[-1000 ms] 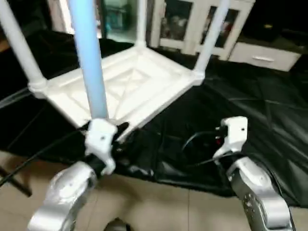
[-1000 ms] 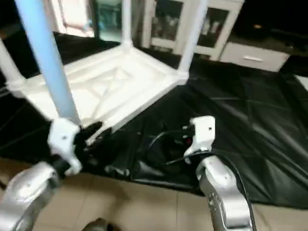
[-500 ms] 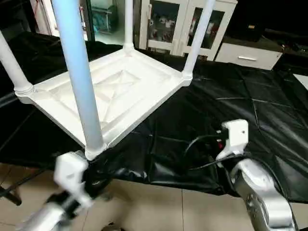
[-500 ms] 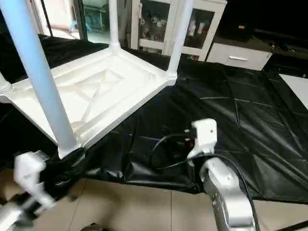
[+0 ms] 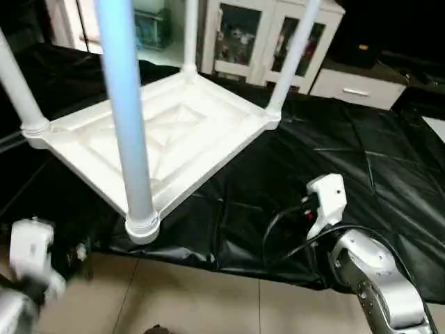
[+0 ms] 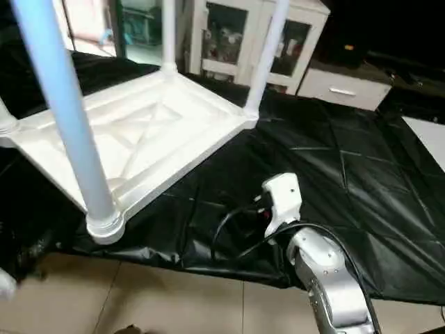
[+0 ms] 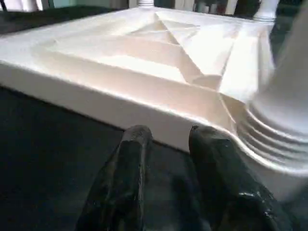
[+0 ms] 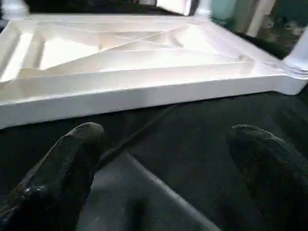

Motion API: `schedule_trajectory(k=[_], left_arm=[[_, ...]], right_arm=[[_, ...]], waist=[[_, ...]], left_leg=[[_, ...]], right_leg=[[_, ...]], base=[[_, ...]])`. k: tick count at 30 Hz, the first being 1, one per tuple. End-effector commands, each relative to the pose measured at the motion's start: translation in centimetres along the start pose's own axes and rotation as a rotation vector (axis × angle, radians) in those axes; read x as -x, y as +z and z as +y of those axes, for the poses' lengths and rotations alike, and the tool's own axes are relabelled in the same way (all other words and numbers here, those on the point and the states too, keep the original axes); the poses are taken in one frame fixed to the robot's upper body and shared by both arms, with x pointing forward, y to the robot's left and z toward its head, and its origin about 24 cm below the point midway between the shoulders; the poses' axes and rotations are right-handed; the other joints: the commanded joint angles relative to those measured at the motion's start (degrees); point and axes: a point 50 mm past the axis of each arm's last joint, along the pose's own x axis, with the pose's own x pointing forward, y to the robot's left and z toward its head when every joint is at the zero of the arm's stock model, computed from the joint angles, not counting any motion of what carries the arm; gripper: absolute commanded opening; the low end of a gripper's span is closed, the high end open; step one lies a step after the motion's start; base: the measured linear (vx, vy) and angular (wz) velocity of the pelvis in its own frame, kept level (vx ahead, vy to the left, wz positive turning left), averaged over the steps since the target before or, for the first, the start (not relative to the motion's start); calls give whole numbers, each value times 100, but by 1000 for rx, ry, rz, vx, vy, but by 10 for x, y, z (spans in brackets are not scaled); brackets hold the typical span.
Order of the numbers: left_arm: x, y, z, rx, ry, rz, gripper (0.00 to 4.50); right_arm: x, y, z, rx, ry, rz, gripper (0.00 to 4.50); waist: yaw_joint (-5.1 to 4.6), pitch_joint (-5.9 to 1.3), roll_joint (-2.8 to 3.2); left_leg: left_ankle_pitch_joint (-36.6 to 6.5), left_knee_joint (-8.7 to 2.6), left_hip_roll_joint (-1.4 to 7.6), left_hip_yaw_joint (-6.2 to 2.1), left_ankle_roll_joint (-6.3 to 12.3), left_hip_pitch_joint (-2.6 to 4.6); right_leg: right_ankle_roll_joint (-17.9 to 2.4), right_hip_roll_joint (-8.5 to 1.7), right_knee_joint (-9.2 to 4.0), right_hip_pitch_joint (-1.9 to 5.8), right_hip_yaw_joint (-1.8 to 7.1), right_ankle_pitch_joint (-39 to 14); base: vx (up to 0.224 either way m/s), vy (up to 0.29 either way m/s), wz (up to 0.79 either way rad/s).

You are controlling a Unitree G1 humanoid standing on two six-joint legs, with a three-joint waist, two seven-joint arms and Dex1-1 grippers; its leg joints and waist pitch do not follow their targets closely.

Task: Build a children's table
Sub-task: Rotate table base

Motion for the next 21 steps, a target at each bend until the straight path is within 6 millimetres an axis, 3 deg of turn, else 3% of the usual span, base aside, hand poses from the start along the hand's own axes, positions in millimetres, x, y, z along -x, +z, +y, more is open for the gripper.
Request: schedule_trajectory(k=[1,2,4,6,8,9,11,13,16,17,18,19,20,21], left_arm=[[-14,-2,-13,-11,-45,26,171],[-14,-2,-13,-11,-45,26,171],[-29,2,-28,-11,-127,14,171],[-40,1,-39,-35,-194,33,171],[-49,-1,-48,-68,-245,68,171],[-56,-4,-53,-72,-273,100,171],[-65,-6,-60,-91,-310,133,171],[-69,-5,-62,-104,-322,138,171],[-84,1,-71,-129,-350,133,171],[-94,5,-77,-126,-362,118,171],[-107,13,-89,-131,-396,90,171],[-107,13,-89,-131,-396,90,171],[-119,20,-100,-143,-428,66,171],[-131,28,-113,-146,-465,38,171]], right_arm=[[6,-5,-3,-13,30,48,450],[6,-5,-3,-13,30,48,450],[11,-7,-3,-15,55,75,450],[15,-8,-3,-13,75,95,450],[18,-8,-4,-6,87,108,450],[21,-9,-5,6,88,117,450],[23,-9,-6,14,88,125,450],[24,-9,-6,12,89,127,450],[26,-8,-6,9,89,130,450],[27,-8,-5,9,87,132,450],[28,-7,-5,10,85,134,450],[28,-7,-5,10,85,134,450],[29,-7,-5,13,81,137,450],[30,-6,-6,15,76,138,450]], waist=[[-23,-169,223],[-11,-174,202],[-17,-186,230],[-14,-205,202],[-10,-212,257],[-10,-202,216],[8,-205,246],[24,-215,249],[-5,-238,242],[-12,-243,256],[0,-267,300],[13,-265,302],[7,-266,274],[28,-266,305]], left_leg=[[-2239,-704,516,-261,-546,172],[-2255,-696,519,-261,-529,169],[-2134,-697,524,-259,-508,150],[-2009,-670,518,-244,-452,168],[-1912,-651,517,-228,-414,188],[-1841,-653,512,-220,-353,168],[-1830,-642,512,-198,-329,195],[-1777,-652,528,-214,-308,159],[-1560,-613,512,-185,-183,161],[-1426,-618,512,-187,-151,125],[-1201,-596,518,-175,-107,148],[-1249,-588,512,-159,-127,181],[-1286,-595,515,-165,-121,151],[-1337,-596,517,-159,-127,163]], right_leg=[[-589,-538,-462,-14,322,-748],[-634,-564,-475,-7,336,-844],[-719,-569,-466,4,344,-786],[-765,-559,-461,9,346,-638],[-808,-551,-444,-7,351,-466],[-800,-555,-458,12,357,-501],[-799,-559,-473,-10,370,-624],[-850,-583,-467,29,366,-689],[-944,-583,-462,24,376,-596],[-952,-585,-450,58,374,-513],[-979,-580,-439,40,371,-272],[-997,-565,-456,14,361,-287],[-1046,-583,-441,51,358,-247],[-1024,-583,-455,34,362,-346]], base=[[0,0,0],[0,0,0],[0,0,0],[0,0,0],[0,0,0],[0,0,0],[0,0,0],[0,0,0],[0,0,0],[0,0,0],[0,0,0],[0,0,0],[0,0,0],[0,0,0]])
